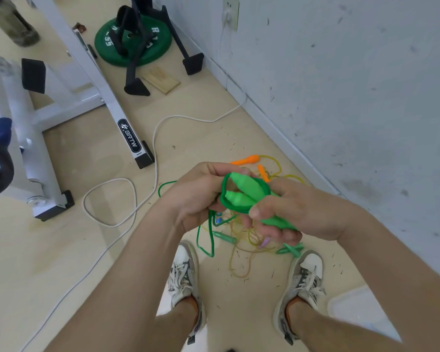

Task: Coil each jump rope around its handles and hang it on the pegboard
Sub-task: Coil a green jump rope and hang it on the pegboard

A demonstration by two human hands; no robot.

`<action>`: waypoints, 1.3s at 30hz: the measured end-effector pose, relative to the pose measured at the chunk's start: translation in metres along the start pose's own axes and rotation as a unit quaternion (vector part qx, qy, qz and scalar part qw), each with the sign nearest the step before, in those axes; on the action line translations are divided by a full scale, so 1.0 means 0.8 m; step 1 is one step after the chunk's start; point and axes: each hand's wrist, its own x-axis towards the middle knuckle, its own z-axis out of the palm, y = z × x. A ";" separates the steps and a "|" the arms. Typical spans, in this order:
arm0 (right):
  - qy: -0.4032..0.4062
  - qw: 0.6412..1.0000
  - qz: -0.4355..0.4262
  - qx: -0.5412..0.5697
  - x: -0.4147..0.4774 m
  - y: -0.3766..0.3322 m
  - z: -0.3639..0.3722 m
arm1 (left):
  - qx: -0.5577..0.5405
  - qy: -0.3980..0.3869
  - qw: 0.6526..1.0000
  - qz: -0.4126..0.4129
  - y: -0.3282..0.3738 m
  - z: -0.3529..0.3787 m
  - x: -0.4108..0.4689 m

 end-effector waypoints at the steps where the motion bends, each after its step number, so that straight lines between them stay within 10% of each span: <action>1: 0.009 1.000 -0.007 0.019 0.000 0.002 -0.002 | 0.002 -0.004 1.000 0.009 -0.001 0.002 0.001; 8: 0.154 0.986 -0.003 0.069 0.002 0.007 -0.020 | 0.178 0.037 0.978 0.104 -0.003 0.018 0.001; 15: 0.321 0.927 0.041 -0.188 0.010 0.025 -0.032 | 0.583 0.093 0.773 0.232 -0.015 0.030 0.001; 22: 0.208 0.929 0.084 -0.293 0.019 0.032 -0.020 | 0.666 0.073 0.670 0.319 -0.016 0.023 0.001; 29: 0.078 0.939 0.172 -0.286 0.011 0.026 -0.010 | 0.589 0.027 0.734 0.337 -0.010 0.018 -0.002; 34: 0.010 0.962 0.166 -0.219 -0.001 0.017 -0.012 | 0.419 0.025 0.894 0.158 -0.004 0.012 -0.008; 39: -0.015 0.965 0.108 -0.239 0.001 0.014 -0.009 | 0.370 -0.008 0.924 0.094 0.003 0.002 -0.009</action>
